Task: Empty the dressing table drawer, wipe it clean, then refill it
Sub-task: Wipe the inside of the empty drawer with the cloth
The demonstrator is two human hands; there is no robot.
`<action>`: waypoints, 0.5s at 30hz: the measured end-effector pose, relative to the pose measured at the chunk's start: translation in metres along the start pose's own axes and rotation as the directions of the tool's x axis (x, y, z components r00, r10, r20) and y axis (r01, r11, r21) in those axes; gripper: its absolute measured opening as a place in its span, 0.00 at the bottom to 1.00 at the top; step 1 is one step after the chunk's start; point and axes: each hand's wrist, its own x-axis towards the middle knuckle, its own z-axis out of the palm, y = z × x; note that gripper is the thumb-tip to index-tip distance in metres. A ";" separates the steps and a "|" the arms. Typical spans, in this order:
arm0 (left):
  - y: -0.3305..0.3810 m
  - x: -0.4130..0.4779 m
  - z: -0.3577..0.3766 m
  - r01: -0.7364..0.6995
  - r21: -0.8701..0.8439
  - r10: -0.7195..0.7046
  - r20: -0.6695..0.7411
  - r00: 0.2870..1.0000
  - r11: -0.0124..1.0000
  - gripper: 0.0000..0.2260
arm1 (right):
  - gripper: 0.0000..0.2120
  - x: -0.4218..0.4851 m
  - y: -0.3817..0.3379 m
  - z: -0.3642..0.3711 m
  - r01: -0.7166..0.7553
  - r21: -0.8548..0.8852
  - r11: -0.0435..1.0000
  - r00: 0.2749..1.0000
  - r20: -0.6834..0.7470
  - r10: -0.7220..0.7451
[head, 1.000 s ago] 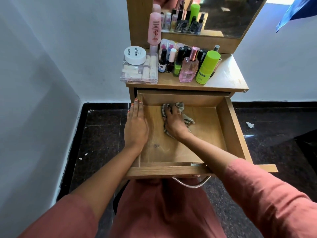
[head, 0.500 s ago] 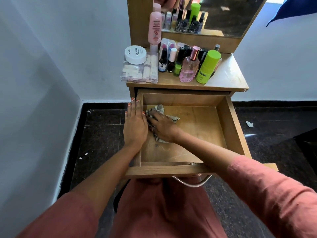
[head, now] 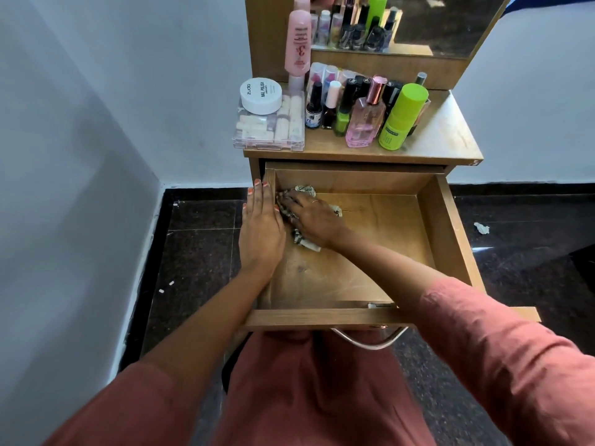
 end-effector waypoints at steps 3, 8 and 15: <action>0.001 0.000 0.001 0.006 -0.008 -0.006 -0.004 1.000 1.000 0.21 | 0.23 -0.002 -0.002 0.006 -0.034 0.013 0.999 0.999 -0.016 0.034; 0.001 -0.001 0.000 0.007 -0.001 -0.007 -0.018 1.000 1.000 0.21 | 0.24 0.002 -0.020 0.009 -0.167 0.027 0.986 0.981 -0.097 0.168; 0.002 -0.001 0.000 0.015 0.005 -0.014 -0.018 1.000 1.000 0.21 | 0.21 0.009 -0.035 0.008 -0.288 -0.062 0.956 0.952 -0.129 0.278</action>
